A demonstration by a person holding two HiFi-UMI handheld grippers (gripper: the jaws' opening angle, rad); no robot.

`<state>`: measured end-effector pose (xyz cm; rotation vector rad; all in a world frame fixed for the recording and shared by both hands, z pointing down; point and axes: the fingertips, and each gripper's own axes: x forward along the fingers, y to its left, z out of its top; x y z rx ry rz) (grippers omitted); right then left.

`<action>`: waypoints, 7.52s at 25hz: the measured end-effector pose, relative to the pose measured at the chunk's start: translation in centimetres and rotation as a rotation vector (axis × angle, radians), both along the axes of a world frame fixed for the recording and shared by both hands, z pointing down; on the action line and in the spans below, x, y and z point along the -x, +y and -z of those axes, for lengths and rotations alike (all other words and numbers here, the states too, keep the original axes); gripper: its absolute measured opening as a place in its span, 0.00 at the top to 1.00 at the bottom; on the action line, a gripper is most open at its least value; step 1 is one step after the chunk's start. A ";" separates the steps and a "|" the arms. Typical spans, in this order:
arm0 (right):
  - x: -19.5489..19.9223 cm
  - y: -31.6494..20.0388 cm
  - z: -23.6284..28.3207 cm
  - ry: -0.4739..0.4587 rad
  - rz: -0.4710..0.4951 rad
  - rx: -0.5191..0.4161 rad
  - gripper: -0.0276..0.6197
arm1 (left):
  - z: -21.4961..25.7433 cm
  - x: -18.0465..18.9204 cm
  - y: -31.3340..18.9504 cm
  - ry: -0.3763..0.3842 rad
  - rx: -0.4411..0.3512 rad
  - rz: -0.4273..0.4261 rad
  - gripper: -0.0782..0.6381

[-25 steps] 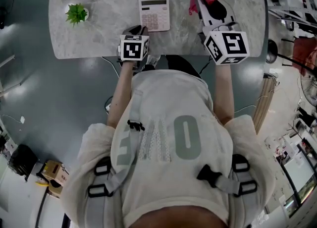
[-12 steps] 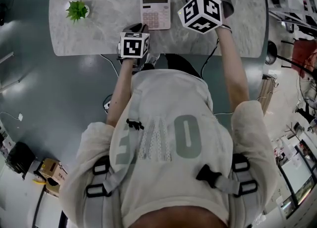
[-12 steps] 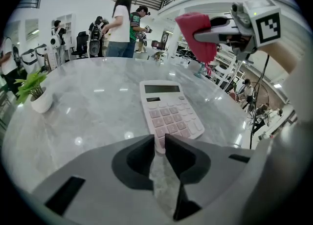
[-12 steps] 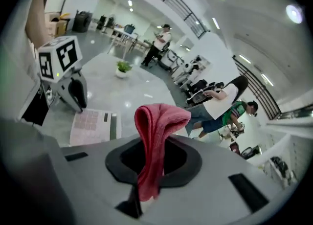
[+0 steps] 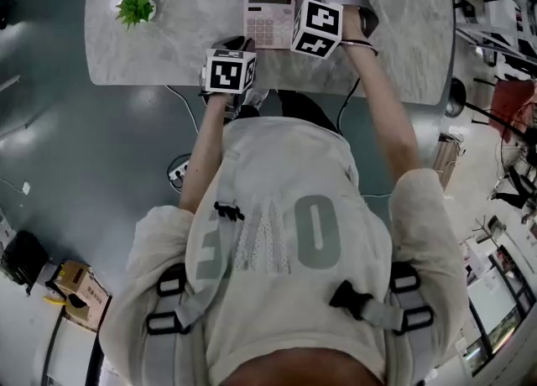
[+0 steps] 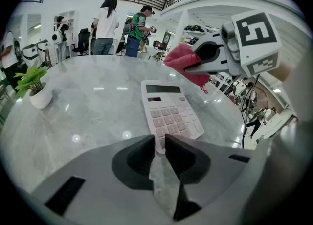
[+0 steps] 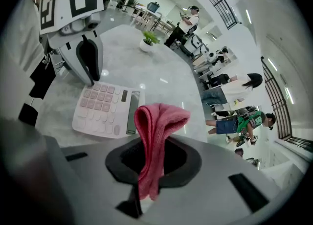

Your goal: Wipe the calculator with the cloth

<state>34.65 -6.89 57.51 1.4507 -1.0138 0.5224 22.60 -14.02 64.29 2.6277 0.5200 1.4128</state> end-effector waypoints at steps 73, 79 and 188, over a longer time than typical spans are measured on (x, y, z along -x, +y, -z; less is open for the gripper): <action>15.3 0.8 -7.3 -0.258 0.020 0.112 0.87 | 0.1 0.1 -0.1 0.039 0.037 -0.036 0.78; 15.7 0.9 -7.3 -0.261 0.027 0.119 0.87 | 0.3 0.2 0.0 0.042 0.044 -0.032 0.78; 16.8 -5.7 -7.7 -0.331 0.092 0.190 0.87 | 1.4 2.4 -10.2 0.075 0.097 0.263 0.86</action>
